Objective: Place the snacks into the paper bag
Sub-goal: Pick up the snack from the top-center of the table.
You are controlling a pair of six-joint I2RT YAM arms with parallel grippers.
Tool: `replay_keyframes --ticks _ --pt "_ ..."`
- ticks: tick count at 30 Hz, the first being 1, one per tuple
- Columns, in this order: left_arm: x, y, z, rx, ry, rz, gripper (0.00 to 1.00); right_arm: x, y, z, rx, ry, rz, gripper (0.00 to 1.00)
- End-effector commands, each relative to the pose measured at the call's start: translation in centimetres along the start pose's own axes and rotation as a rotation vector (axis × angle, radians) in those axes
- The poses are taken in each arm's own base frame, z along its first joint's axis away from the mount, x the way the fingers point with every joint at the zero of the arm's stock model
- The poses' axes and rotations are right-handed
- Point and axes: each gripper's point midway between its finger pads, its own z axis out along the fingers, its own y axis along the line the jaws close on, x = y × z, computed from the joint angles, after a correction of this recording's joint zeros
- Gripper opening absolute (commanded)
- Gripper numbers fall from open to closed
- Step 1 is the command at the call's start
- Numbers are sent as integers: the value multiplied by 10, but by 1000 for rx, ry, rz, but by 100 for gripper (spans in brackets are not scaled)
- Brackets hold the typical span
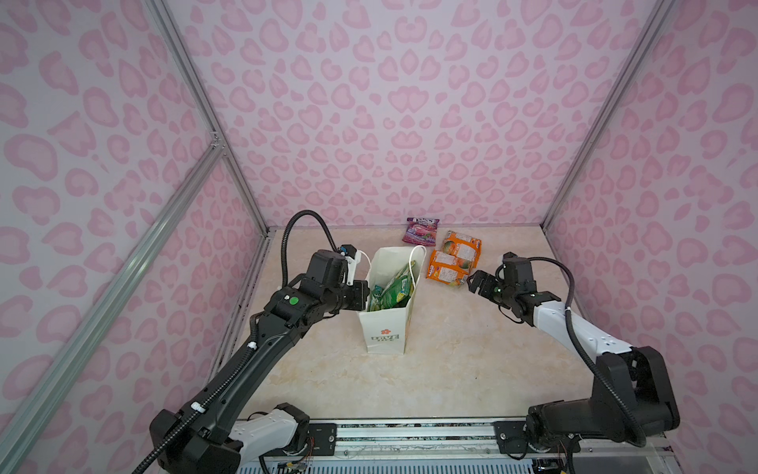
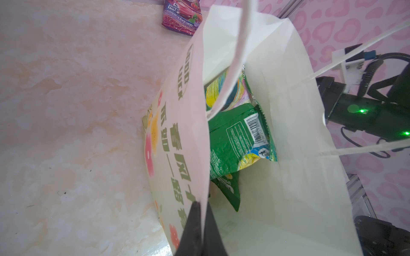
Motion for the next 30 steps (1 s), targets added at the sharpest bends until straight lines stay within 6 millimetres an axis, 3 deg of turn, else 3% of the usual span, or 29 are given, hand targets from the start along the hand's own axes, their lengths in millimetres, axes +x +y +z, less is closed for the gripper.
replay_keyframes --ticks 1,5,17,30 --pt "-7 -7 -2 33 -30 7 3 -7 18 18 -97 4 12 96" --pt "-8 -7 -2 30 -34 9 3 -4 17 44 -107 31 48 94" --pt "-9 -9 -5 39 -41 12 3 7 18 96 -106 91 90 87" --pt "-9 -9 -6 39 -45 13 3 -1 16 134 -98 97 130 71"
